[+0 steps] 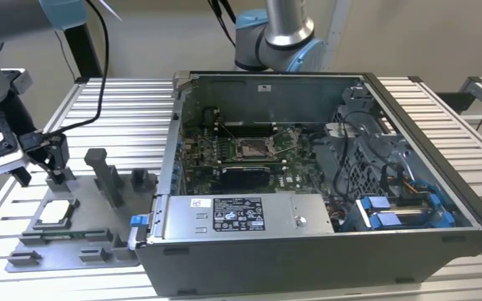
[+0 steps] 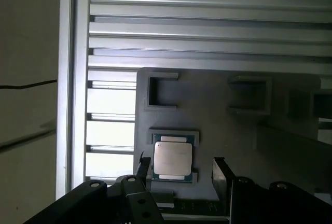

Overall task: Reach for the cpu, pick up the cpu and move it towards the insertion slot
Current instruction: 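Pick up the cpu and move it towards the insertion slot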

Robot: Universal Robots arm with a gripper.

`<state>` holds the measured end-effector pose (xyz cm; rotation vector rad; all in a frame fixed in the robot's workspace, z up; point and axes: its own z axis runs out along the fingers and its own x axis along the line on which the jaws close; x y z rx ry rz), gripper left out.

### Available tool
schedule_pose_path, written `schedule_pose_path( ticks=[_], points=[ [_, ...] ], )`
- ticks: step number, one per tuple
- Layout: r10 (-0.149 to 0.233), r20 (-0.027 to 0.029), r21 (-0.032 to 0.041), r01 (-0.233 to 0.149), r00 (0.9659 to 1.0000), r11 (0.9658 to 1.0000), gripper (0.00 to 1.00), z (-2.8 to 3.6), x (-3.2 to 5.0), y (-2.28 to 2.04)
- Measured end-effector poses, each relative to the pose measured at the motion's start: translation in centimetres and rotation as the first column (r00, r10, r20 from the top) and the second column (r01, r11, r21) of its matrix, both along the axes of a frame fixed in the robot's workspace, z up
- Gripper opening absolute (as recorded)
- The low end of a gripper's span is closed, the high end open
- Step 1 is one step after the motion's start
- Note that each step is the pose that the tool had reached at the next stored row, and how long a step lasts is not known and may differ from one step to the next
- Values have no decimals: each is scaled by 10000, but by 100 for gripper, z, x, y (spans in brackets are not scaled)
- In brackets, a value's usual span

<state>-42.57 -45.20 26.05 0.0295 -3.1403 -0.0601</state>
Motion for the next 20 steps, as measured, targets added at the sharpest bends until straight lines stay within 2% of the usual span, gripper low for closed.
schedule_pose_path(
  ticks=[9,20],
  points=[
    [-1,1,-1,1,10000,10000,100,-49,-9,0],
    [-1,15,-1,1,10000,10000,100,-147,-48,-17]
  ],
)
